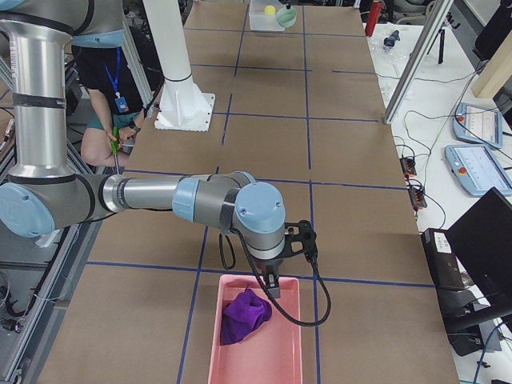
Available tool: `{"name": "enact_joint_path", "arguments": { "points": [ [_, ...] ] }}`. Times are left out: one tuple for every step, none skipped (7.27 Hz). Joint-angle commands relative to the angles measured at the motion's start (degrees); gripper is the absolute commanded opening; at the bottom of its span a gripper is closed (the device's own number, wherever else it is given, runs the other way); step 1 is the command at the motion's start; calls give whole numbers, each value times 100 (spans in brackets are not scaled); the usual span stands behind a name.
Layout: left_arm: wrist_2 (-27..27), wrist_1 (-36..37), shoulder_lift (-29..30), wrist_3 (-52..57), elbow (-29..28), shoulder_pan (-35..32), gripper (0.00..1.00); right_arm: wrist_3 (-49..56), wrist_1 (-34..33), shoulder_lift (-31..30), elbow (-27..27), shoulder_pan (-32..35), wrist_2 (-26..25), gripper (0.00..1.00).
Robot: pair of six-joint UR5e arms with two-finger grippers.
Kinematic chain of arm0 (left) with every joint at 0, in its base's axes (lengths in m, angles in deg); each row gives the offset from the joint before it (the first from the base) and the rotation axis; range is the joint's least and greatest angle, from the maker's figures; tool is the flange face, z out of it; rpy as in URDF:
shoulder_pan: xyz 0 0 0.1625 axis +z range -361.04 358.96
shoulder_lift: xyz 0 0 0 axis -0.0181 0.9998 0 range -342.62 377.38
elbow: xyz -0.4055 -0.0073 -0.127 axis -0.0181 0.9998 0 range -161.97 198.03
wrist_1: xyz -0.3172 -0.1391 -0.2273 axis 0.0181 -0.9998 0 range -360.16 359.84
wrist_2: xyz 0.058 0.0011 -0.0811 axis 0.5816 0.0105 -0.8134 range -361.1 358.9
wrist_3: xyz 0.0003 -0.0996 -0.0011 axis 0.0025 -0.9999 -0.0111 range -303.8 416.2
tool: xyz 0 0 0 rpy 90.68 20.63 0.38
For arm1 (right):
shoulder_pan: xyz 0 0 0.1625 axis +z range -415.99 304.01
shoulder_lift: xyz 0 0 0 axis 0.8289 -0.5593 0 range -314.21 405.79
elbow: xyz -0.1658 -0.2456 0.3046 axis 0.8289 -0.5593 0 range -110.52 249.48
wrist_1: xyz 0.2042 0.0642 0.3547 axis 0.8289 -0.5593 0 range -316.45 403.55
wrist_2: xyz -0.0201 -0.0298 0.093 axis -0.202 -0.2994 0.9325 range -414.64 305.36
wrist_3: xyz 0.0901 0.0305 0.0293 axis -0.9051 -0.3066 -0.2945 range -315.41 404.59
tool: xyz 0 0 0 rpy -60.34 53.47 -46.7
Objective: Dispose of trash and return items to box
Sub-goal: 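Carry the green bowl with the left gripper and place it in the clear box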
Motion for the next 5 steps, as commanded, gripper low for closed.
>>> {"name": "enact_joint_path", "arguments": {
  "points": [
    [-303,-926,-473,1194,-860,-706,0,-25,144,0,-5,0,0,100],
    [-460,-921,-527,1746,-967,-1065,0,-25,154,0,3,0,0,100],
    [-827,-860,-519,2282,-1168,-1564,0,-25,154,9,-5,0,0,100],
    [-883,-833,-510,2696,-1335,-1874,0,-25,224,0,-14,0,0,100],
    [-883,-842,-502,2796,-1528,-1990,0,-25,224,9,-14,0,9,100]
  ]
}}
